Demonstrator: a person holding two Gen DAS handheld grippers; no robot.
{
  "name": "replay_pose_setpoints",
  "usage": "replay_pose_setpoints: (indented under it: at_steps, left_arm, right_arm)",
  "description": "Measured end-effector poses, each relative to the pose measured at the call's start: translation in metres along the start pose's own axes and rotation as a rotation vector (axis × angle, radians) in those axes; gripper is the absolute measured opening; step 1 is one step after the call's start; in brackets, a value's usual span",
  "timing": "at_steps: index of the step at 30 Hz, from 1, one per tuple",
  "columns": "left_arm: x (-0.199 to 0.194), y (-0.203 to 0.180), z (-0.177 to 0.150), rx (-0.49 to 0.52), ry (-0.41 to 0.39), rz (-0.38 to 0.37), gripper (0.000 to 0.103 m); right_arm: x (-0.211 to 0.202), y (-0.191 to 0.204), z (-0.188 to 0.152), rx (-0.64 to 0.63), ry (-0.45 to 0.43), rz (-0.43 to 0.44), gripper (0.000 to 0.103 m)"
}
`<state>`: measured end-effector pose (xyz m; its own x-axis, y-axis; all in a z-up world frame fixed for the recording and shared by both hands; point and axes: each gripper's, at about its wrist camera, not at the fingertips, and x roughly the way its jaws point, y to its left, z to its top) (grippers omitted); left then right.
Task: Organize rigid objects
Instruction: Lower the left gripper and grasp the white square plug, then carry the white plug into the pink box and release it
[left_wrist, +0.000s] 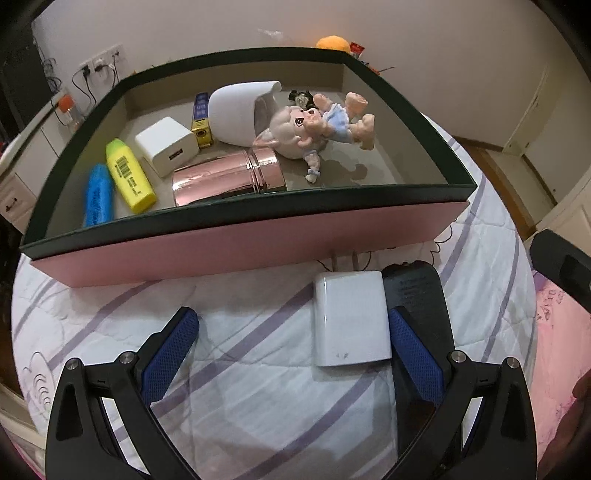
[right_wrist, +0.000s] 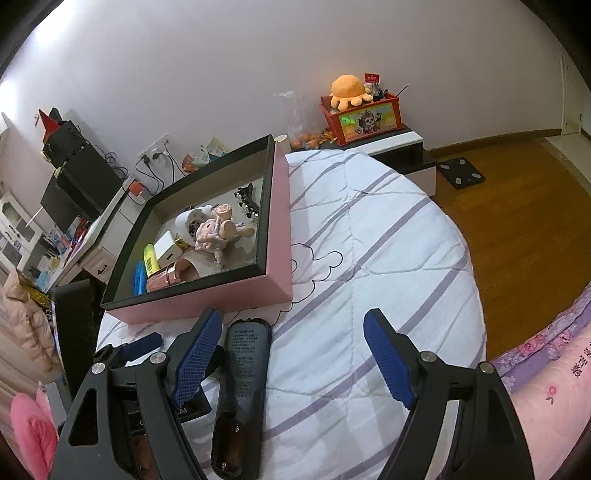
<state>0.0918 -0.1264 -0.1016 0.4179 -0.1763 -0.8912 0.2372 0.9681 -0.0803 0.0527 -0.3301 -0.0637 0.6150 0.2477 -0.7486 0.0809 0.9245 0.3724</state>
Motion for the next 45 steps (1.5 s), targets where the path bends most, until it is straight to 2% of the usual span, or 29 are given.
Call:
replay_pose_setpoints:
  at_steps: [5, 12, 21, 23, 24, 26, 28, 29, 35, 45]
  left_arm:
    - [0.002, 0.003, 0.002, 0.012, -0.001, -0.018, 0.103]
    - [0.005, 0.014, 0.001, 0.023, 0.005, 0.000, 0.102]
    - [0.014, 0.007, 0.004, 0.054, -0.022, 0.025, 0.100]
    - [0.014, 0.006, 0.006, 0.066, -0.028, 0.019, 0.094]
    - [0.012, 0.006, 0.005, 0.076, -0.034, 0.015, 0.087]
    - [0.006, 0.001, 0.001, 0.095, -0.041, 0.006, 0.071]
    - [0.000, -0.002, -0.003, 0.102, -0.039, -0.015, 0.044]
    - [-0.001, -0.002, -0.003, 0.099, -0.033, -0.029, 0.038]
    - [-0.011, 0.015, -0.005, 0.042, -0.024, -0.077, 0.038]
    - [-0.067, 0.031, -0.011, 0.029, -0.107, -0.034, 0.038]
  right_arm:
    - [0.007, 0.001, 0.001, 0.002, 0.012, -0.004, 0.081]
    - [0.010, 0.003, 0.001, 0.003, 0.016, -0.012, 0.081]
    - [0.012, 0.004, 0.001, 0.005, 0.023, -0.019, 0.081]
    - [0.013, 0.005, 0.001, 0.007, 0.023, -0.022, 0.081]
    - [0.013, 0.005, 0.002, 0.008, 0.023, -0.023, 0.081]
    - [0.012, 0.007, 0.002, 0.007, 0.021, -0.023, 0.081]
    - [0.012, 0.009, 0.002, 0.005, 0.019, -0.022, 0.081]
    - [0.012, 0.010, 0.002, 0.004, 0.019, -0.021, 0.081]
    - [0.007, 0.019, 0.000, -0.015, 0.011, -0.012, 0.081]
    - [0.002, 0.028, 0.001, -0.023, -0.003, -0.001, 0.081]
